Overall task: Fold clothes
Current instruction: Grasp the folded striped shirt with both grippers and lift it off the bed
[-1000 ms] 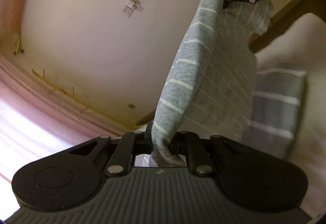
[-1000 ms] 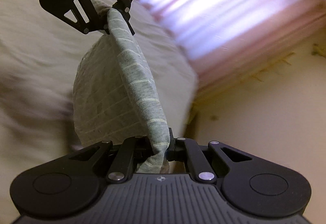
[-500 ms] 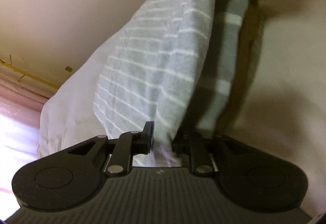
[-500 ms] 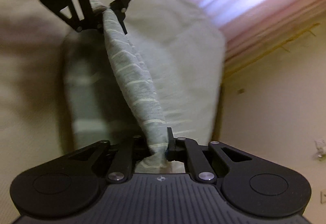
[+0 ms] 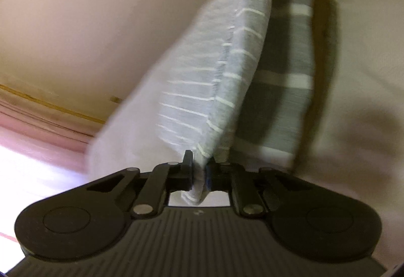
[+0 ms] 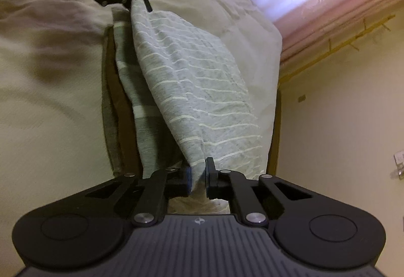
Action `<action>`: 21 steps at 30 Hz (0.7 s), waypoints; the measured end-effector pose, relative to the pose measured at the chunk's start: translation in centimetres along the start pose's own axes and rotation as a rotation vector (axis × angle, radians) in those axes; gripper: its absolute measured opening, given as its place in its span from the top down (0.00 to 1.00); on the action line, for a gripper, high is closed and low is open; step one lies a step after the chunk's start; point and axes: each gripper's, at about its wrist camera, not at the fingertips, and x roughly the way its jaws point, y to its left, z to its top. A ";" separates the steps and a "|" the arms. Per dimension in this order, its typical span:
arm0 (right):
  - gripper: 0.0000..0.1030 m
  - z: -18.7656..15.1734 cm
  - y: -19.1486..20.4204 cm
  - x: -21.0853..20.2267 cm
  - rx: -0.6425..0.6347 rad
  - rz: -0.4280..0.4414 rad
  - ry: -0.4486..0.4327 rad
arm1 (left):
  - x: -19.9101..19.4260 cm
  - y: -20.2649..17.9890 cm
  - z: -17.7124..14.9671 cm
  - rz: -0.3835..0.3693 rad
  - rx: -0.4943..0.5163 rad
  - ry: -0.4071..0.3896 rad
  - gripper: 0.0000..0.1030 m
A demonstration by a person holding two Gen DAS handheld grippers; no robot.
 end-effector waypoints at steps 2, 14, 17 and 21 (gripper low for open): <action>0.95 -0.6 0.0 -1.1 0.031 -0.052 -0.004 | 0.4 -0.9 -0.6 -0.029 0.010 0.018 0.92; 0.81 -2.0 3.2 -1.2 -0.088 -0.089 0.034 | 0.9 -4.6 -1.5 -0.132 0.039 0.058 0.93; 0.94 -1.8 2.8 -1.0 -0.110 -0.081 0.033 | 0.7 -4.1 -1.5 -0.126 0.042 0.054 0.93; 0.96 -1.4 1.7 -1.6 -0.156 -0.184 -0.014 | 0.7 -4.3 -1.7 -0.126 0.040 0.052 0.93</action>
